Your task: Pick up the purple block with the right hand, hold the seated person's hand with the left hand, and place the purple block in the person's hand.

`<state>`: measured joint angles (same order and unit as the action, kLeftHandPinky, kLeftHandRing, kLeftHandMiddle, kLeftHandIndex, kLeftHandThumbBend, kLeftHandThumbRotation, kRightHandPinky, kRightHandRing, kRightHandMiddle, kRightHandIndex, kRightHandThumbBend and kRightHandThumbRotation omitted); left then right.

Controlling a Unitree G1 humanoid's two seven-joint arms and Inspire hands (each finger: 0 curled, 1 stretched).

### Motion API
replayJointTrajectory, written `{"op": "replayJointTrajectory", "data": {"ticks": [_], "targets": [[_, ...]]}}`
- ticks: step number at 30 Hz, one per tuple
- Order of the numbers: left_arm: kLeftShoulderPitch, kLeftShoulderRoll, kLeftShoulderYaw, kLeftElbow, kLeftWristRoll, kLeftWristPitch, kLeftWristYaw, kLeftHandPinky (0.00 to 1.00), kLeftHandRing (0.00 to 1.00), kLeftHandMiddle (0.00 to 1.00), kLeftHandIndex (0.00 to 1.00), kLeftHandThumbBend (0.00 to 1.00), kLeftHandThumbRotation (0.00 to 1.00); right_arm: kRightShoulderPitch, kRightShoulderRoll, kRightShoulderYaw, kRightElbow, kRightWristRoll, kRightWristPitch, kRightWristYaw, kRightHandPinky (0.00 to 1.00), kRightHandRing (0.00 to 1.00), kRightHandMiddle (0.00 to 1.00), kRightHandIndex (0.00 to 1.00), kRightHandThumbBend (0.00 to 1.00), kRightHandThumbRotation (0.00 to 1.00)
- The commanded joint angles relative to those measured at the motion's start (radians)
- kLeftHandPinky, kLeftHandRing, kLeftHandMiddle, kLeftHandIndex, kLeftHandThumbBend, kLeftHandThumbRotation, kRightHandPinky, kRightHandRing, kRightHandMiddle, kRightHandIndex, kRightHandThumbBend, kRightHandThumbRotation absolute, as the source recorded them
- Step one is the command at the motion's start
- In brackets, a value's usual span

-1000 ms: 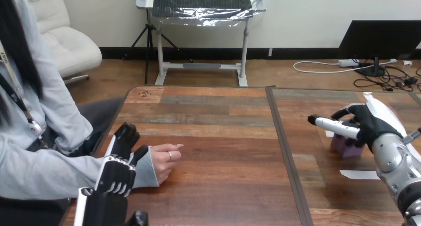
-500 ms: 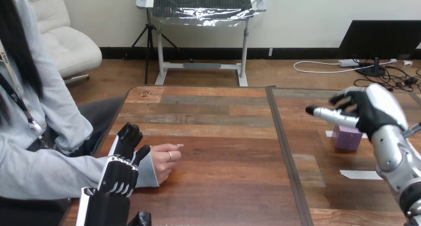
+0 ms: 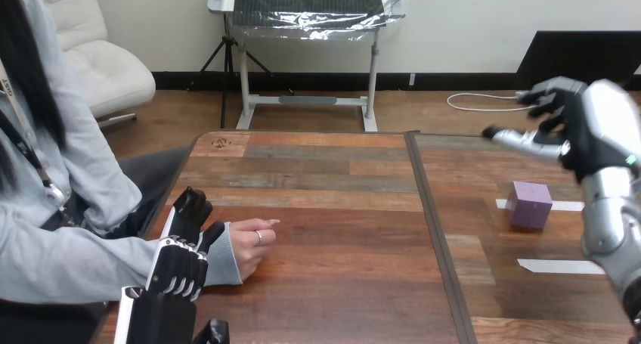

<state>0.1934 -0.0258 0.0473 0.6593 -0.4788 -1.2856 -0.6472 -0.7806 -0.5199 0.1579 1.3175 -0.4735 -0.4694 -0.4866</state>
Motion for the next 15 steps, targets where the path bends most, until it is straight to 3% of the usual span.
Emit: {"op": "replayJointTrajectory", "data": {"ticks": [1, 6, 15], "targets": [[-0.05, -0.011, -0.013, -0.001, -0.003, -0.004, -0.006, 0.92, 0.97, 0.97, 0.95, 1.0, 0.7, -0.083, -0.03, 0.003, -0.042, -0.007, -0.033, -0.045, 0.31, 0.36, 0.43, 0.48, 0.77, 0.09], [-0.046, -0.018, -0.011, -0.007, 0.0, 0.009, 0.004, 0.92, 0.96, 0.96, 0.94, 1.0, 0.7, -0.099, -0.035, 0.013, -0.041, -0.019, -0.037, -0.065, 0.3, 0.35, 0.41, 0.46, 0.74, 0.05], [-0.05, -0.02, -0.01, -0.003, 0.009, -0.003, 0.001, 0.92, 0.96, 0.96, 0.94, 1.0, 0.69, -0.136, -0.035, 0.023, -0.023, -0.034, -0.01, -0.058, 0.3, 0.35, 0.41, 0.46, 0.72, 0.03]]}}
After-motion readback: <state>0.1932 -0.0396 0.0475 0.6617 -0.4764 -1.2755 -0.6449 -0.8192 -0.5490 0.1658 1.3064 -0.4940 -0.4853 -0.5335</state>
